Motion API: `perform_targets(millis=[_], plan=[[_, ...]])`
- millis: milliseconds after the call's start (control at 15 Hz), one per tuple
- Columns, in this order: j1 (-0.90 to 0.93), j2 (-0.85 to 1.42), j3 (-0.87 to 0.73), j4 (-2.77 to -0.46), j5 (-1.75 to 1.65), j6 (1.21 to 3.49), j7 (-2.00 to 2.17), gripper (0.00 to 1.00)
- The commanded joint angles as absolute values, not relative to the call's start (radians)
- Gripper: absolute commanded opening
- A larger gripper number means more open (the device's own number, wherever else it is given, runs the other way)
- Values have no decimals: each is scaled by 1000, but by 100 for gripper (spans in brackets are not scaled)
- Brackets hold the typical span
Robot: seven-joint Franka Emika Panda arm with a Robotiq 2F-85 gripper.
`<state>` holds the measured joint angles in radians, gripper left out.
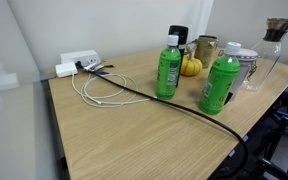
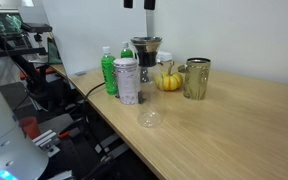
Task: Remove the stopper from the cylinder
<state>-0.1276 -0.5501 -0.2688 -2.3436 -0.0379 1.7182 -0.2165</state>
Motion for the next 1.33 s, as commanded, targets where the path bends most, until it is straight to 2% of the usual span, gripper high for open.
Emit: perform_targets(millis=[0,1267], plan=[[-138,-550,-246,-2386,-81,1771,-262,100],[-132,-579,-200,-2425,-76,1794,-212,100]])
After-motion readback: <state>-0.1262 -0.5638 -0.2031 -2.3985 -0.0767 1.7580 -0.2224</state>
